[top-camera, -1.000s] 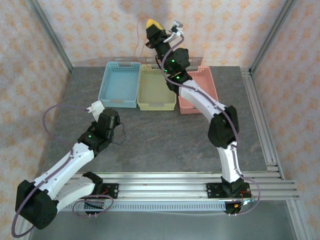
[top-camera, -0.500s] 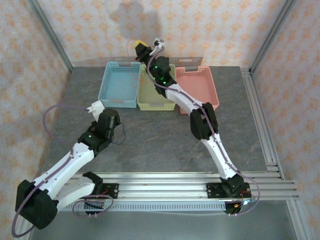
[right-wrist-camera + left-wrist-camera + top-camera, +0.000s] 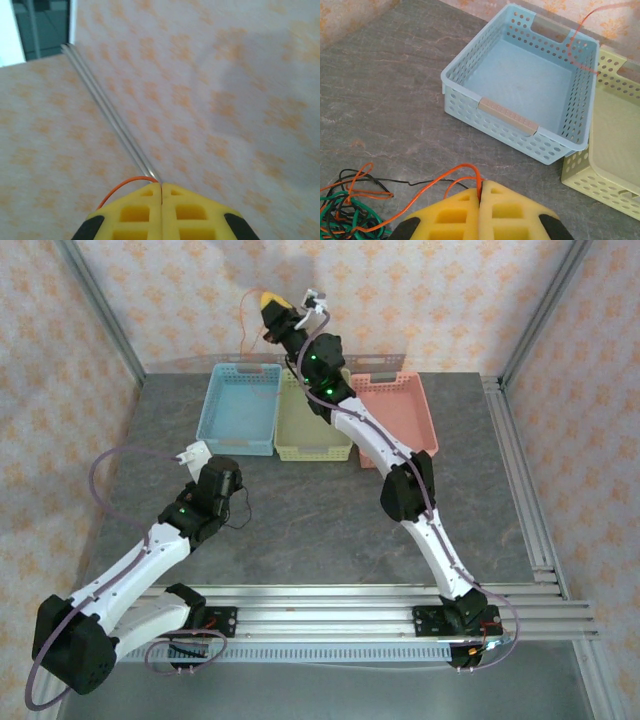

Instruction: Untangle the cables

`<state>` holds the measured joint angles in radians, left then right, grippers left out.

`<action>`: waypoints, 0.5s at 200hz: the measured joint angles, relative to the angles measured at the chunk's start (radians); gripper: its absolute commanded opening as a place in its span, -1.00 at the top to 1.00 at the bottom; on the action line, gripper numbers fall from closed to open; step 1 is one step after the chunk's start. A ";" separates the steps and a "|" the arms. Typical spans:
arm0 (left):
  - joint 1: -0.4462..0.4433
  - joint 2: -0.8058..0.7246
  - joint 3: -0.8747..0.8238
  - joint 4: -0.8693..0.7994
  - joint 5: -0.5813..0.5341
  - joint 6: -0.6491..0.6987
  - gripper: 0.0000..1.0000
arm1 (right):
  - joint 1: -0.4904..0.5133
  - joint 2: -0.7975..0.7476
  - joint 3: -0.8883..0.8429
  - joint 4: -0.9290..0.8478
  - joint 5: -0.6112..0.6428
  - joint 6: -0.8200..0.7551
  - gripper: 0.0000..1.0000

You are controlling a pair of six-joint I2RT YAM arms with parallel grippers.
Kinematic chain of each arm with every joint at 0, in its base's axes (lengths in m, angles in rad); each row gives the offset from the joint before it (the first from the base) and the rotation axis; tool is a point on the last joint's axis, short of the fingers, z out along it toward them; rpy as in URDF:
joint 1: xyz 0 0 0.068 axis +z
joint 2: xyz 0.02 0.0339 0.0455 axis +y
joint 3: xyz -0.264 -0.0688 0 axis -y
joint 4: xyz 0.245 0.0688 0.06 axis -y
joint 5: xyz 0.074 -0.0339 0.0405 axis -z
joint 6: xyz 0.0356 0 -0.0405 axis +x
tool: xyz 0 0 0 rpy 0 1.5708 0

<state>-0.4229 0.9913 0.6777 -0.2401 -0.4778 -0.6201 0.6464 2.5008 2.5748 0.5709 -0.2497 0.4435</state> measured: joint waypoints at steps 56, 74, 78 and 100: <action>0.000 0.003 0.000 0.005 0.000 0.000 1.00 | 0.026 -0.047 0.079 0.008 -0.005 -0.032 1.00; 0.000 0.003 0.000 0.005 0.000 0.000 1.00 | 0.024 -0.040 0.079 0.009 -0.002 -0.031 1.00; 0.000 0.003 0.000 0.005 0.000 0.000 1.00 | 0.023 -0.037 0.079 0.009 -0.002 -0.030 1.00; 0.000 0.003 0.000 0.005 0.000 0.000 1.00 | 0.023 -0.019 0.083 0.010 0.007 -0.028 1.00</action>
<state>-0.4229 0.9939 0.6777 -0.2348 -0.4778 -0.6197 0.6689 2.4821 2.6579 0.5804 -0.2424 0.4152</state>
